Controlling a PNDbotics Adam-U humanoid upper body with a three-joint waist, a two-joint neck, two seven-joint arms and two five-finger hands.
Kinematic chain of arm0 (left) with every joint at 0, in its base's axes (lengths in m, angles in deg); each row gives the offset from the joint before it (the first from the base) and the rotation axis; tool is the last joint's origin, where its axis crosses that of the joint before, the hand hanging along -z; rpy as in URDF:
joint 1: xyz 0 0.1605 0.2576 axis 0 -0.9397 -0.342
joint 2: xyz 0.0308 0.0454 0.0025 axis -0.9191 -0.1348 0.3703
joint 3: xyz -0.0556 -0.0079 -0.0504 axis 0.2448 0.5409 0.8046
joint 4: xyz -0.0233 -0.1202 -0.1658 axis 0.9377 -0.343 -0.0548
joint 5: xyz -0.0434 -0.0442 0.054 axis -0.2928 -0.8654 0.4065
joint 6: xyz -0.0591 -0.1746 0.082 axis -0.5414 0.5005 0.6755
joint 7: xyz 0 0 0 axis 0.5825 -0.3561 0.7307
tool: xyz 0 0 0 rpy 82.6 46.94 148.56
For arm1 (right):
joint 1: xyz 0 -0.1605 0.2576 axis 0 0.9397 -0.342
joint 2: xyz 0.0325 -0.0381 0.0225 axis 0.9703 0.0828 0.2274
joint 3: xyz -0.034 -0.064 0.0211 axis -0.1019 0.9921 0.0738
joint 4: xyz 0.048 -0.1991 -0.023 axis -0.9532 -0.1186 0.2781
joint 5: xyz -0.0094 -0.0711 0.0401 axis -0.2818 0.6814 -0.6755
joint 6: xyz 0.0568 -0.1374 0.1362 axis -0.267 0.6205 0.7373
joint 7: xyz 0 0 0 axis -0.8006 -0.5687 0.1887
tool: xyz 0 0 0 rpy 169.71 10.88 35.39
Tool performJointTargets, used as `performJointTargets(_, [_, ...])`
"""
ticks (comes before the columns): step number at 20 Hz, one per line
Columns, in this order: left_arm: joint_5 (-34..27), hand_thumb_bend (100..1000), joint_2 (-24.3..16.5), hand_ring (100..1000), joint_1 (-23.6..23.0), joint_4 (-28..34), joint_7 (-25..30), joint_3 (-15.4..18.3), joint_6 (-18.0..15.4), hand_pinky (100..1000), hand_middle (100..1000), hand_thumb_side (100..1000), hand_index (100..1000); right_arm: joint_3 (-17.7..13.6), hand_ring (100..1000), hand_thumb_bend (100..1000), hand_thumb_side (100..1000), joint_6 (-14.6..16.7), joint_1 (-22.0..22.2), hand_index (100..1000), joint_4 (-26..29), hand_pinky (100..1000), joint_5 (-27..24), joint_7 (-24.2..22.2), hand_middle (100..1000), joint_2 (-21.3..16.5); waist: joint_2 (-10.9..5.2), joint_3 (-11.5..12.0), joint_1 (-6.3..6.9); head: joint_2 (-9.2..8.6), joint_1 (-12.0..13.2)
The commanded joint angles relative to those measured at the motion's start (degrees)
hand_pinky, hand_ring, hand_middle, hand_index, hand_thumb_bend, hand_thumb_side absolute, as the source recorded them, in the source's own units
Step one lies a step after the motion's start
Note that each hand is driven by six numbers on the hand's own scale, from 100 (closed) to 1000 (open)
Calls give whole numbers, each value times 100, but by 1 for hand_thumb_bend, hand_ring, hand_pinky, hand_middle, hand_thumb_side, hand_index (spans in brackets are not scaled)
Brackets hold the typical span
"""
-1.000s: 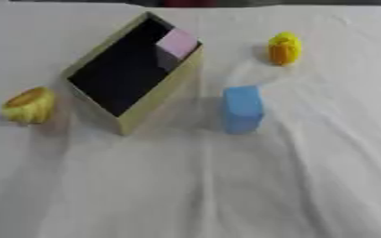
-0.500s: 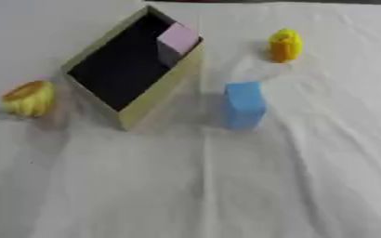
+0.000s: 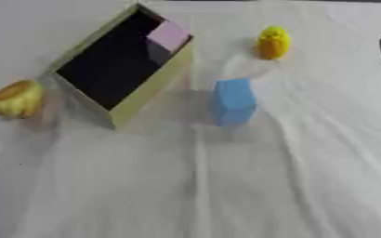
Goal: Pick up objects on the table and place them in the box.
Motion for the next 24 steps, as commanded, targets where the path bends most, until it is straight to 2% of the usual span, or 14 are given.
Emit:
performJointTargets(1, [32, 189, -298, 673, -26, 91, -103, 8, 5, 651, 654, 530, 811, 7, 940, 100, 570, 104, 56, 893, 87, 863, 141, 54, 828, -536, -151, -25, 17, -16, -73])
performJointTargets(6, [0, 185, -440, 672, -93, 91, -165, -14, -7, 650, 654, 529, 810, 165, 942, 100, 573, 206, 51, 896, 87, 863, 285, 25, 836, -826, -137, -28, 45, 30, -117])
performJointTargets(7, [-11, 184, -452, 672, -98, 91, -161, -22, -9, 650, 654, 529, 809, 216, 943, 100, 547, 218, 7, 896, 87, 863, 297, -18, 834, -851, -132, -21, 46, 47, -127])
performJointTargets(10, [-48, 177, -439, 671, -107, 91, -140, -35, -10, 648, 654, 540, 808, 410, 952, 100, 589, 186, -163, 897, 87, 869, 299, -268, 840, -890, -109, 17, 34, 98, -156])
performJointTargets(17, [-115, 171, -390, 671, -110, 91, -85, -61, 3, 648, 654, 547, 808, 824, 968, 130, 551, -184, -676, 904, 87, 883, 249, -1039, 845, -746, -90, 83, -2, 137, -213])
performJointTargets(24, [-168, 169, -336, 668, -101, 91, 9, -129, 35, 647, 652, 550, 807, 1291, 996, 260, 416, -692, -1333, 908, 87, 913, 69, -2009, 841, -369, -166, 96, -8, 257, -288])
